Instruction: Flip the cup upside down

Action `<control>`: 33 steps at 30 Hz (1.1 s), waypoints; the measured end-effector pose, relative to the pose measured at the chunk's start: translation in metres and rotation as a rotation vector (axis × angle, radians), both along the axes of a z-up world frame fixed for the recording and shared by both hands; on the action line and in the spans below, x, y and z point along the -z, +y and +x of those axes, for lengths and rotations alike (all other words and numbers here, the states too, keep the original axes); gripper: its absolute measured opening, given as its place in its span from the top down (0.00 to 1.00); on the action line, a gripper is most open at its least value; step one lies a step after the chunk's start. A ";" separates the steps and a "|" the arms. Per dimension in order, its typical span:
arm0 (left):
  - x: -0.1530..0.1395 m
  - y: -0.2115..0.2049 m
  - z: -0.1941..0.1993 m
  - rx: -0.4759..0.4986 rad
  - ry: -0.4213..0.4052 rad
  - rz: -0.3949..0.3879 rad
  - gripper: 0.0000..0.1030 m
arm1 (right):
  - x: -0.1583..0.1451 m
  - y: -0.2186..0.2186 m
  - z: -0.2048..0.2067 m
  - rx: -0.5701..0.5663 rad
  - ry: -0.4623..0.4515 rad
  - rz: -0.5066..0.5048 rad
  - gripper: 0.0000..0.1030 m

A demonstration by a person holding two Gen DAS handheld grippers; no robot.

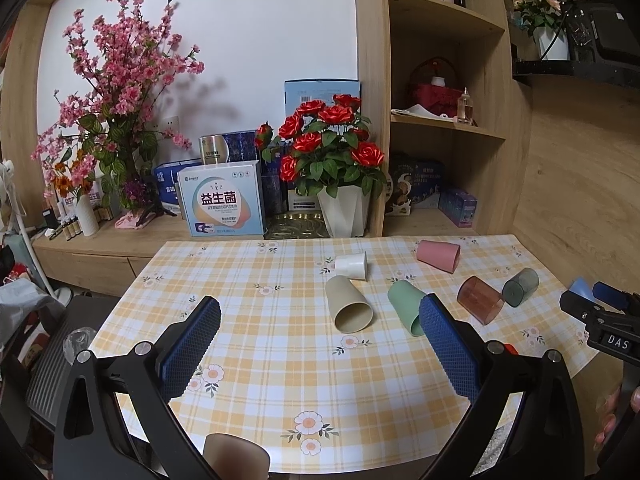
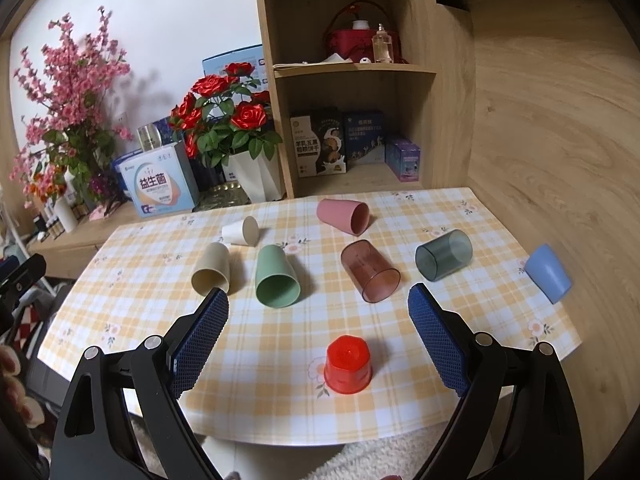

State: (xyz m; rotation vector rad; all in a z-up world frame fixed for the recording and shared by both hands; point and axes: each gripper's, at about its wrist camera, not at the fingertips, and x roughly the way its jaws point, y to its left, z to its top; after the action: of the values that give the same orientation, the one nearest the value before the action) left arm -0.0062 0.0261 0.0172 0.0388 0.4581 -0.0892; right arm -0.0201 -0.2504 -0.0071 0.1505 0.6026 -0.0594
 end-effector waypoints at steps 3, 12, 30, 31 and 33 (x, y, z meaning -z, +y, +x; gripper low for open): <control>0.001 0.000 0.000 -0.001 0.000 0.001 0.06 | 0.001 0.002 0.001 -0.003 0.007 0.001 0.14; 0.006 0.001 0.001 -0.063 0.010 0.023 0.06 | -0.001 0.001 0.002 -0.003 0.006 -0.003 0.14; 0.012 -0.004 0.006 -0.037 0.071 0.023 0.06 | -0.004 0.004 0.005 0.004 0.021 -0.032 0.14; 0.013 -0.005 0.006 -0.035 0.072 0.024 0.06 | -0.003 0.004 0.005 0.003 0.019 -0.032 0.14; 0.013 -0.005 0.005 -0.032 0.072 0.023 0.06 | -0.004 0.004 0.005 0.002 0.018 -0.033 0.14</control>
State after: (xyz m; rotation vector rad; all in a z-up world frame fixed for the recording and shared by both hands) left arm -0.0015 0.0210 0.0046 0.0512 0.5316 -0.0539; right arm -0.0153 -0.2465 -0.0032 0.1189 0.6189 -0.0731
